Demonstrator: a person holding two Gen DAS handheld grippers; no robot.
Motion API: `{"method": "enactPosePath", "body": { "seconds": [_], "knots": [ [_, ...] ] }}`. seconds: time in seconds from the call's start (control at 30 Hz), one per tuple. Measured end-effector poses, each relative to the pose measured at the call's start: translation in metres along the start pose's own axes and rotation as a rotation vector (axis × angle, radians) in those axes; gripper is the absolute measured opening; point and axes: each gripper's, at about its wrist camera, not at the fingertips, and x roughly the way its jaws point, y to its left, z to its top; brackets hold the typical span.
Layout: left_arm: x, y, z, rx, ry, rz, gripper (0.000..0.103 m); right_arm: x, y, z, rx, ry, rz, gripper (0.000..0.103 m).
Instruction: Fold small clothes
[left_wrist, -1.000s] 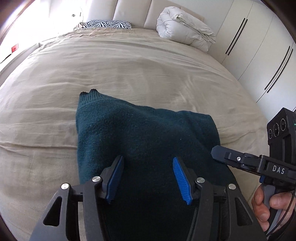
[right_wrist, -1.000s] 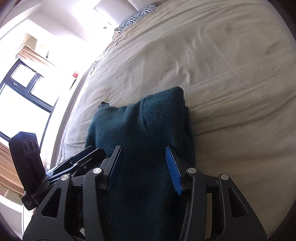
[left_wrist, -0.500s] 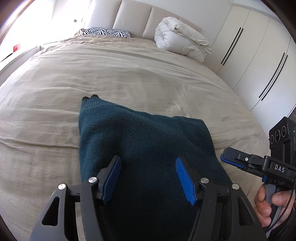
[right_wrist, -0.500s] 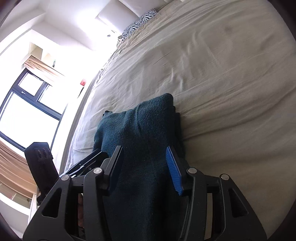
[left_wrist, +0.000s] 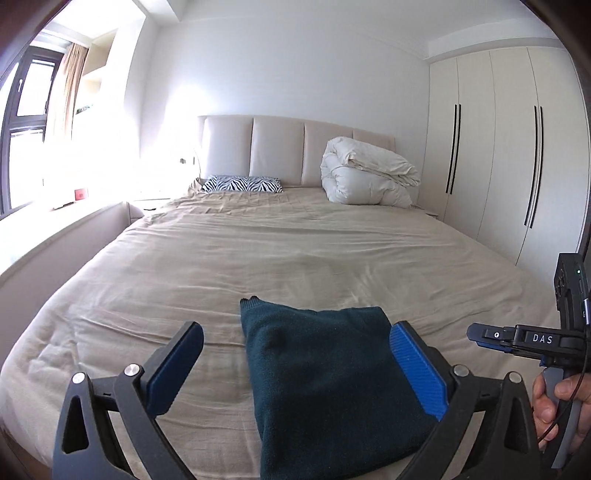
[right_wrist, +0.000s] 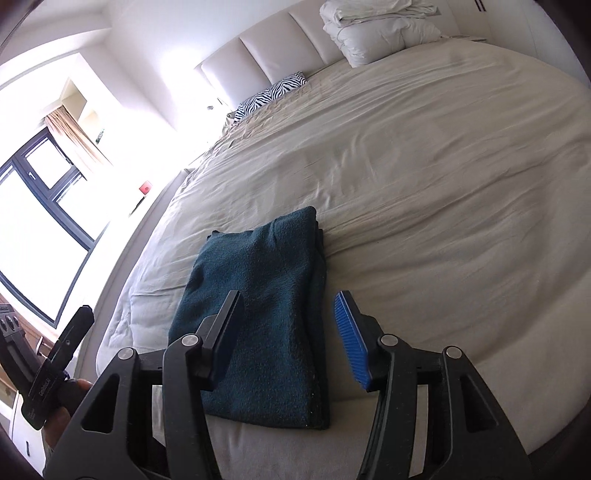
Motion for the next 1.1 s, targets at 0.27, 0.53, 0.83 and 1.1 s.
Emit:
{"method": "enactPosePath", "body": {
  "seconds": [0.27,0.53,0.83,1.1],
  "knots": [
    [-0.073,-0.008,0.050,0.018,-0.310,0.214,0.103,-0.103,0.063,0.005,-0.218,-0.431,-0.126,0.099],
    [-0.086,-0.005,0.066,0.064,-0.264,0.281,0.103,-0.170,0.103,0.007,-0.326,-0.649,-0.214,0.103],
    [-0.032,-0.002,0.023,0.063,0.089,0.282,0.103,-0.168,0.112,0.000,-0.344,-0.460,-0.184,0.103],
    [0.015,0.003,-0.034,-0.003,0.380,0.212,0.103,-0.114,0.094,-0.025,-0.283,-0.263,-0.310,0.103]
  ]
}}
